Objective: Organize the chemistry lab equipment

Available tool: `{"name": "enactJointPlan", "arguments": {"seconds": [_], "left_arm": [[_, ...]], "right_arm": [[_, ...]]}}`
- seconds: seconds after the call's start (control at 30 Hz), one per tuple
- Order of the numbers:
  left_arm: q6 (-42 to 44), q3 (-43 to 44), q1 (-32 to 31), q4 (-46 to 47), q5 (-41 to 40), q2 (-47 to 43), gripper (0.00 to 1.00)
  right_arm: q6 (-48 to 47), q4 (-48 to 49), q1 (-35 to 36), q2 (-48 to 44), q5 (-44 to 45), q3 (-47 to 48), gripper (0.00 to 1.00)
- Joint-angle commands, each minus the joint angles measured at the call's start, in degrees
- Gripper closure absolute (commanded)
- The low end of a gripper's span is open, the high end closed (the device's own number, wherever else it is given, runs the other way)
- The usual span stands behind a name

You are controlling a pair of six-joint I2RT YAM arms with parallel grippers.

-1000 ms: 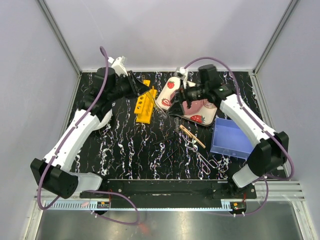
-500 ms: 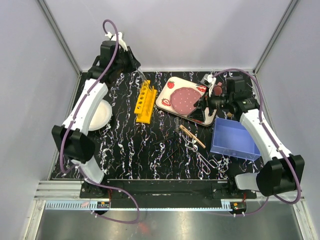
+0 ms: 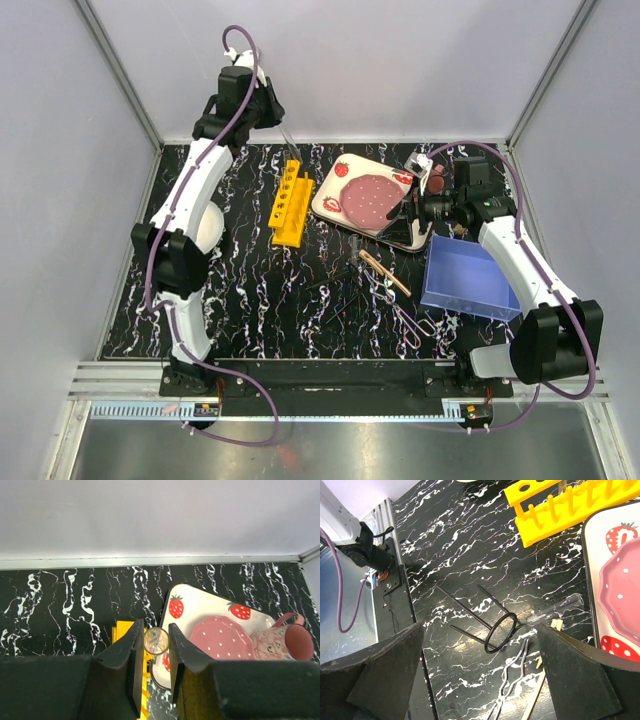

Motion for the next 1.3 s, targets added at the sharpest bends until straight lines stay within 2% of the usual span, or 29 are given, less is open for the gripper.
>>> {"name": "enactJointPlan", "arguments": {"seconds": [0.0, 0.17, 0.53, 1.27], "left_arm": [[3.2, 5.8, 0.0, 4.3, -4.6, 3.8, 0.84], [4.6, 9.3, -0.1, 4.8, -6.4, 7.1, 0.84], [7.3, 8.9, -0.9, 5.9, -8.3, 10.5, 0.83], [13.0, 6.6, -3.0, 3.9, -9.8, 9.9, 0.83]], "right_arm": [[-0.9, 1.4, -0.4, -0.2, -2.8, -0.3, 0.00], [-1.0, 1.4, -0.8, 0.0, -3.7, -0.5, 0.00], [-1.2, 1.0, -1.1, 0.3, -3.9, -0.6, 0.00], [-1.2, 0.8, -1.5, 0.3, -3.8, -0.5, 0.00]]}}
